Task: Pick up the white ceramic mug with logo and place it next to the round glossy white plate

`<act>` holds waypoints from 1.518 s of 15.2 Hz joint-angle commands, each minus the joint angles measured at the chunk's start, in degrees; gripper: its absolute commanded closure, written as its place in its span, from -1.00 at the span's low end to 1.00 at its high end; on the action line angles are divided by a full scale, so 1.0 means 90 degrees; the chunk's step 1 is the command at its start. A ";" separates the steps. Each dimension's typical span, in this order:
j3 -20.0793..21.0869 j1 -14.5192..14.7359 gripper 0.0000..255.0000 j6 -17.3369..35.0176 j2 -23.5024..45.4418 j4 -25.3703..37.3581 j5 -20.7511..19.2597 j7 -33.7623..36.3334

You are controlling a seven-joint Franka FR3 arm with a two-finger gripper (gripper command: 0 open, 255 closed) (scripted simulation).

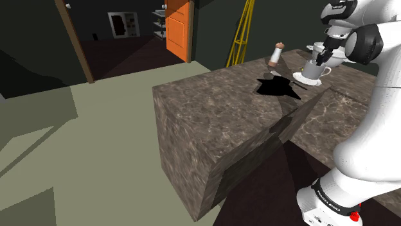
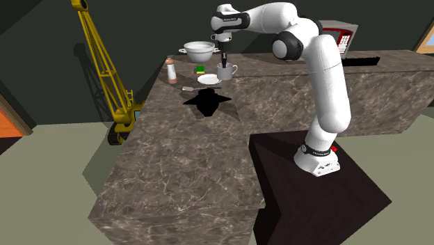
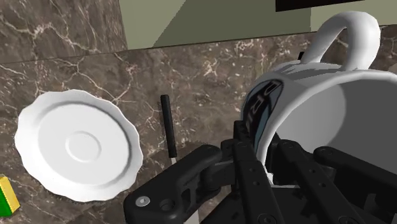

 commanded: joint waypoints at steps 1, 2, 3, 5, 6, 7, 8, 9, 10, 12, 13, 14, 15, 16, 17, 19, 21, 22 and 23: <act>0.0011 -0.0016 1.00 0.0121 0.0058 -0.0068 0.0027 -0.0034; 0.0014 -0.0002 1.00 0.0207 0.0057 -0.0157 0.0029 -0.0041; 0.0016 0.0011 1.00 0.0292 0.0058 -0.0243 0.0032 -0.0048; 0.0023 0.0033 1.00 0.0458 0.0065 -0.0406 0.0041 -0.0063; 0.0026 0.0042 1.00 0.0540 0.0072 -0.0484 0.0047 -0.0071; 0.0031 0.0051 1.00 0.0620 0.0080 -0.0559 0.0054 -0.0079; 0.0035 0.0059 1.00 0.0700 0.0090 -0.0631 0.0061 -0.0088; 0.0040 0.0066 1.00 0.0779 0.0101 -0.0702 0.0069 -0.0096; 0.0045 0.0073 1.00 0.0857 0.0114 -0.0769 0.0078 -0.0105; 0.0057 0.0083 1.00 0.1010 0.0144 -0.0898 0.0098 -0.0123; 0.0063 0.0087 1.00 0.1086 0.0161 -0.0960 0.0109 -0.0133; 0.0070 0.0091 1.00 0.1160 0.0179 -0.1019 0.0121 -0.0143; 0.0077 0.0094 1.00 0.1234 0.0199 -0.1076 0.0133 -0.0152; 0.0084 0.0096 1.00 0.1307 0.0220 -0.1131 0.0146 -0.0163; 0.0092 0.0097 1.00 0.1380 0.0243 -0.1183 0.0160 -0.0173; 0.0109 0.0099 1.00 0.1522 0.0292 -0.1284 0.0188 -0.0194; 0.0127 0.0098 1.00 0.1662 0.0346 -0.1376 0.0220 -0.0216; 0.0136 0.0097 1.00 0.1731 0.0375 -0.1420 0.0236 -0.0228; 0.0147 0.0095 1.00 0.1799 0.0404 -0.1461 0.0253 -0.0239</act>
